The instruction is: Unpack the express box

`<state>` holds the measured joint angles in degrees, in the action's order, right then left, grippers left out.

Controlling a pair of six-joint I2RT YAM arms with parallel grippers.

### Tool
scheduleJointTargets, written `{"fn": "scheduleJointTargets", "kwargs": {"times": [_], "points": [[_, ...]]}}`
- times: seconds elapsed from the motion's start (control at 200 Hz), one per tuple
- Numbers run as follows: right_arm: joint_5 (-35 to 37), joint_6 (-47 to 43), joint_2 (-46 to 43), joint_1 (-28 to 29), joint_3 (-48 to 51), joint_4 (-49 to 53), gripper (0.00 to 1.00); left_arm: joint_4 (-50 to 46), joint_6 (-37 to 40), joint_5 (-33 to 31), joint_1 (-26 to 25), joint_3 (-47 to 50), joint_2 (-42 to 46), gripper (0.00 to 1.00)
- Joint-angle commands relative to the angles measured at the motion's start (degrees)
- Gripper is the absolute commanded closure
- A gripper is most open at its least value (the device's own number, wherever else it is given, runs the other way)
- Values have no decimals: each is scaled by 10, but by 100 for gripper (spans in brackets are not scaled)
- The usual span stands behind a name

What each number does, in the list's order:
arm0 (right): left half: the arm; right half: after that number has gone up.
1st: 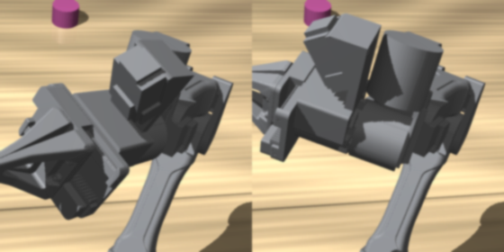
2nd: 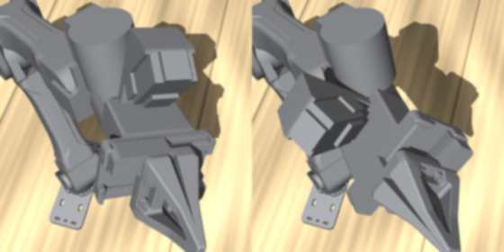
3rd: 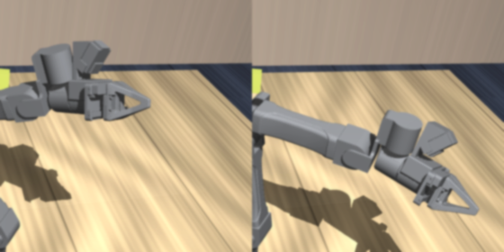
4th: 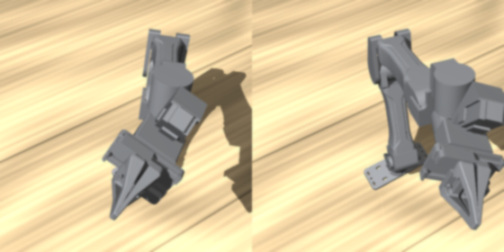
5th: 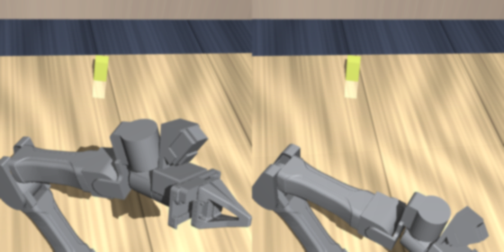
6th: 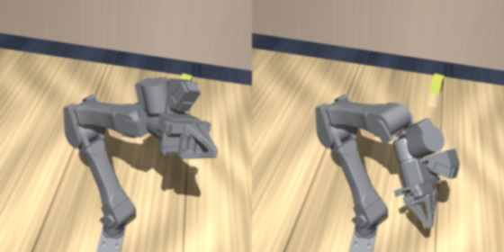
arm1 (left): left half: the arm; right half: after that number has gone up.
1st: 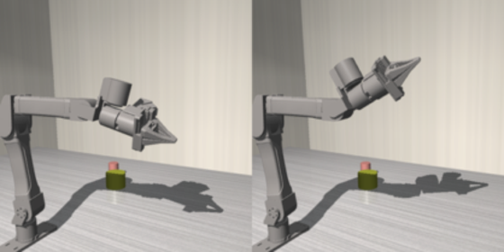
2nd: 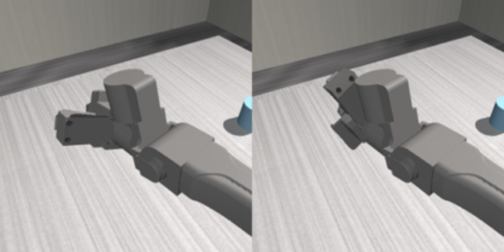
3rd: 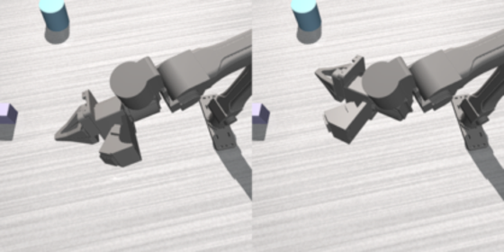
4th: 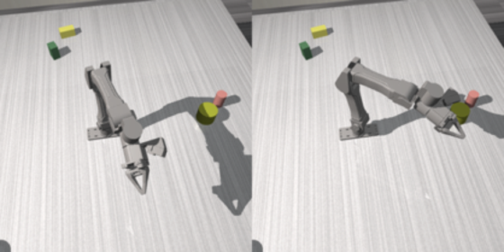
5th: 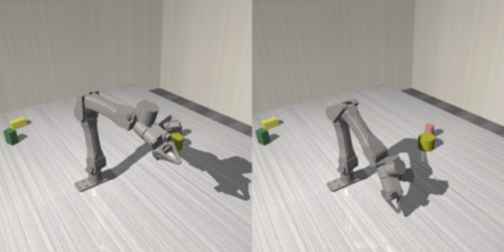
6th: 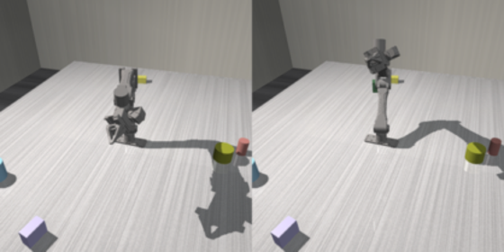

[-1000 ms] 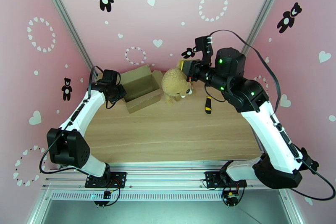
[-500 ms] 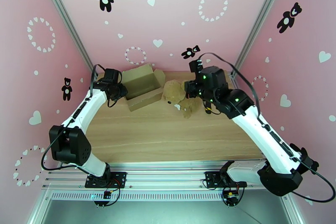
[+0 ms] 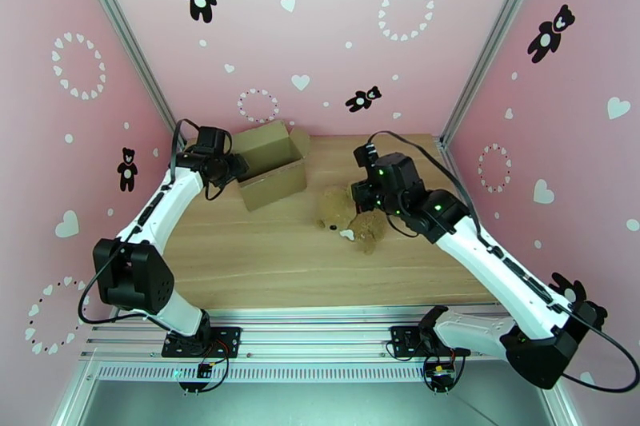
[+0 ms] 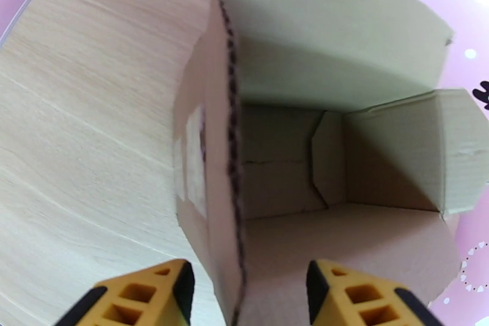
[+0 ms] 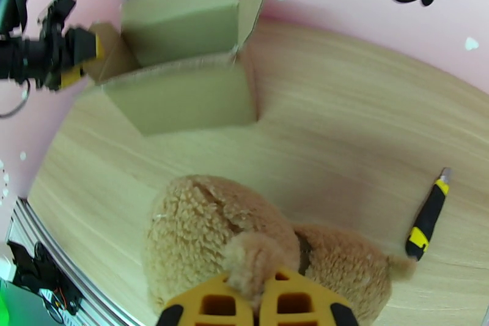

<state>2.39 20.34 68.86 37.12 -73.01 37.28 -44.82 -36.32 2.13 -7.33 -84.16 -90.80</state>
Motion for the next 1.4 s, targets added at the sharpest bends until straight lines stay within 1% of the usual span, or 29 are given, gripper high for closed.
{"fn": "scheduleJointTargets", "kwargs": {"times": [0.0,0.135,0.35,0.666,0.716,0.776,0.861,0.936,1.021,1.071,1.121,1.322,1.397], "points": [[-17,-12,18,7,10,-42,100,-11,-9,4,-4,-17,43,45],[-25,-4,48,20,28,-72,100,-24,-15,-5,-5,-13,78,45],[-9,4,123,51,25,-107,100,-49,-21,-34,-4,7,148,44],[-1,50,233,72,21,-149,100,-82,-30,-46,-3,58,239,44],[0,54,244,74,21,-153,96,-85,-31,-51,-3,69,252,43],[1,61,254,76,21,-156,89,-87,-32,-58,-2,83,267,43],[-4,73,258,77,23,-163,76,-84,-33,-69,-2,110,286,41],[-5,78,251,78,21,-167,69,-79,-35,-71,-2,132,298,41],[-5,76,240,79,16,-163,56,-74,-42,-73,-2,154,308,41],[-2,74,232,79,10,-155,53,-71,-45,-74,-2,162,312,41],[3,69,225,79,3,-143,49,-69,-47,-77,-2,166,315,41],[45,57,165,77,0,-110,43,-70,-44,-99,-2,162,317,41],[65,49,137,72,5,-98,38,-72,-42,-103,-2,157,311,41]]}}
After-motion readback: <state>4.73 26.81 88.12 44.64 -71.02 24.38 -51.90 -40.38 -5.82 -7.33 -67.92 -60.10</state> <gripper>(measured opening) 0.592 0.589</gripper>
